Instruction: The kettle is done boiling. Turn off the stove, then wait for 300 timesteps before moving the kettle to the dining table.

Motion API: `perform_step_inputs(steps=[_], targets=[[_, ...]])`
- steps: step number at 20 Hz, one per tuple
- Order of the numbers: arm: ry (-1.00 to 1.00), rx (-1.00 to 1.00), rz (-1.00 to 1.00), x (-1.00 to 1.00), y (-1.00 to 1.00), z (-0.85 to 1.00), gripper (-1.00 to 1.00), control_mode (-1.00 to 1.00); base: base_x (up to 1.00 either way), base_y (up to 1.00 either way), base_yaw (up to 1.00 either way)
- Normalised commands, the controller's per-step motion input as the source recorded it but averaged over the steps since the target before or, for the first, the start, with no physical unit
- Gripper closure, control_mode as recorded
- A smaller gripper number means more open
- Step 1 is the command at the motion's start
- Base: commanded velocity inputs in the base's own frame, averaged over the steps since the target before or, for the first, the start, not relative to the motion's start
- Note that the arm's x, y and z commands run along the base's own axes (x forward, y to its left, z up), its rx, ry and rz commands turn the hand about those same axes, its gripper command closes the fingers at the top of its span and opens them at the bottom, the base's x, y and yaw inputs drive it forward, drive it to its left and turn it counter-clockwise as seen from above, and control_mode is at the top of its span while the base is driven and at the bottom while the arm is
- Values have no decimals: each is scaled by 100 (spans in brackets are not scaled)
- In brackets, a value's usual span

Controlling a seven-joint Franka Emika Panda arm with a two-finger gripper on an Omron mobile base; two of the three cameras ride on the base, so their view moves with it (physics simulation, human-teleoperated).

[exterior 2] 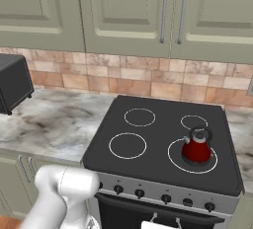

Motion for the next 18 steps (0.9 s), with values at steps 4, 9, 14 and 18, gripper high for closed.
perform_step_inputs(steps=[4,9,14,18], targets=[[-1,-12,0,-35,-3,37,-100,-100,0,0,0],[-1,-13,0,-34,-2,38,-100,-100,0,0,0],[0,-14,0,-24,0,38,-100,-100,0,0,0],[0,-14,0,-8,0,44,-100,-100,0,0,0]])
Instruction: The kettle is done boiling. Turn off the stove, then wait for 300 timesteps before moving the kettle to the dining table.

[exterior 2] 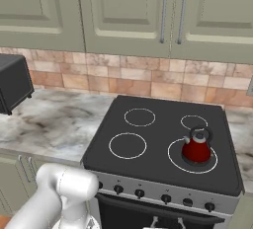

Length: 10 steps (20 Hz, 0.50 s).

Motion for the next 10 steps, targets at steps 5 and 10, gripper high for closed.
perform_step_inputs(steps=[5,10], targets=[[-1,-13,0,0,0,48,-100,-100,0,0,0],[-2,-14,0,0,0,48,-100,-100,0,0,0]])
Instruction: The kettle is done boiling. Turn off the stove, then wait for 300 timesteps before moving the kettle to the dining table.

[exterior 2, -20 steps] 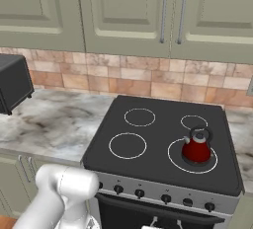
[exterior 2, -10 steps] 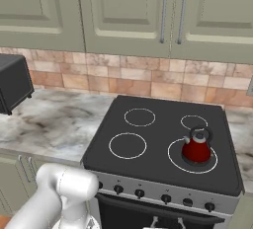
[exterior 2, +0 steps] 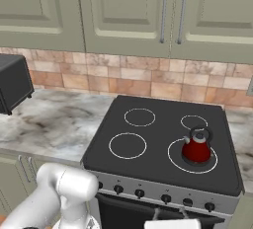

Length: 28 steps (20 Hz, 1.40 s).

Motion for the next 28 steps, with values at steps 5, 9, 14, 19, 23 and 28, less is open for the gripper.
perform_step_inputs(steps=[5,9,14,19,23,28], targets=[[-3,-14,0,0,0,45,-100,-100,0,0,0],[-4,-15,0,0,0,44,-100,-100,0,0,0],[-5,-15,0,0,0,42,-100,-100,0,0,0],[-5,-15,0,0,0,37,-100,-100,0,0,0],[-4,-15,0,0,0,29,-100,-100,0,0,0],[-1,-17,0,1,0,25,-100,-100,0,0,0]])
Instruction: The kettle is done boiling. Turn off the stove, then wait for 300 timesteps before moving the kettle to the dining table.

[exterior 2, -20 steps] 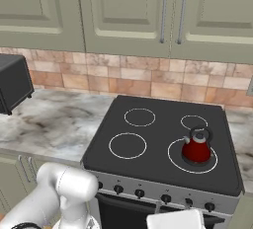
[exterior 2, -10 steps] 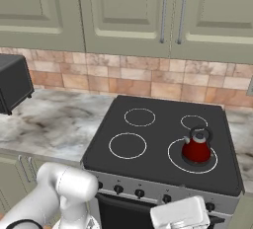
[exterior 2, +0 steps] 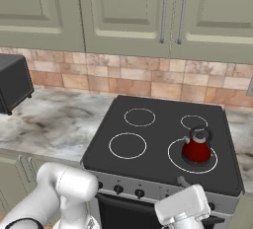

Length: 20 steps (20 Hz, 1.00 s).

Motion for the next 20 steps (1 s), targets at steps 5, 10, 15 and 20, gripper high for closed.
perform_step_inputs(steps=[5,10,15,20], targets=[[0,-16,0,24,-1,11,-100,-100,0,0,0],[2,-15,-1,23,0,11,-100,-100,0,0,0],[5,-16,-7,27,-9,14,-100,-100,0,0,0],[11,-12,-11,30,-22,12,-100,-100,0,0,0]])
